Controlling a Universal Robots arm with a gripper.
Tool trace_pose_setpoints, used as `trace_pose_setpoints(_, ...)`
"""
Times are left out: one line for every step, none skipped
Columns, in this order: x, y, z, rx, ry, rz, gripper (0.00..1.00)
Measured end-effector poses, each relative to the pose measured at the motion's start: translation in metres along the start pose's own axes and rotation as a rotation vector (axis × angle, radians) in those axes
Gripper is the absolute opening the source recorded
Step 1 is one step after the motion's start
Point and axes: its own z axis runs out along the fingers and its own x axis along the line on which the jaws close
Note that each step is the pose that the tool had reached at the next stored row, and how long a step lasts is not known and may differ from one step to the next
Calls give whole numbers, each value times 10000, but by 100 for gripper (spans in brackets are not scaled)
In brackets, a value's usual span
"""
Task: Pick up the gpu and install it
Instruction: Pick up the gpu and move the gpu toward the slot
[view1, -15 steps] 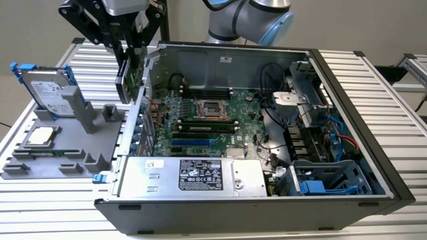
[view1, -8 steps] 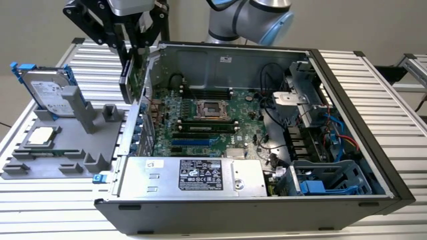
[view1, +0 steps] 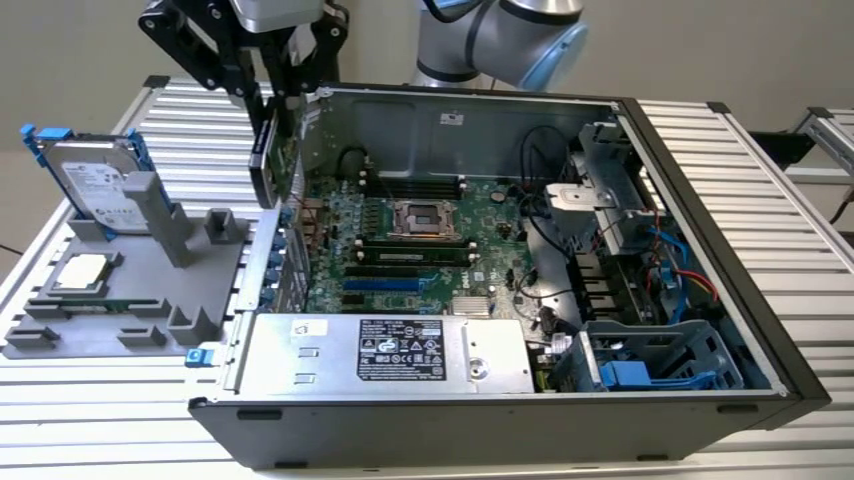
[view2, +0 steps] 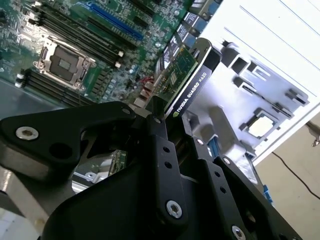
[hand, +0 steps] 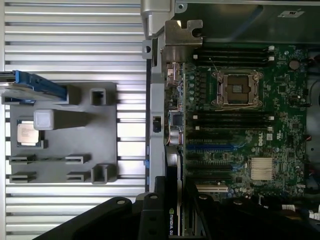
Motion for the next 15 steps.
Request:
trace_pose_setpoints(-10,0,0,0,0,0,0)
trace_pose_setpoints(-20,0,0,0,0,-1,0)
trace_pose_setpoints(-30,0,1,0,0,0,0)
trace_pose_setpoints(-40,0,1,0,0,0,0)
trace_pose_setpoints(-50,0,1,0,0,0,0)
trace_pose_setpoints(-60,0,1,0,0,0,0)
trace_pose_setpoints(-70,1,1,1,0,0,0)
trace_pose_setpoints(-80,1,1,0,0,-1,0)
trace_pose_setpoints(-91,1,2,0,0,0,0)
trace_pose_setpoints(-103,1,2,0,0,0,0)
trace_pose_setpoints(-114,1,2,0,0,-1,0)
trace_pose_setpoints(-125,1,3,-1,0,0,0)
trace_pose_setpoints(-137,1,3,0,0,0,0)
trace_pose_setpoints(-151,1,3,0,0,0,0)
trace_pose_setpoints(-164,1,3,0,0,0,0)
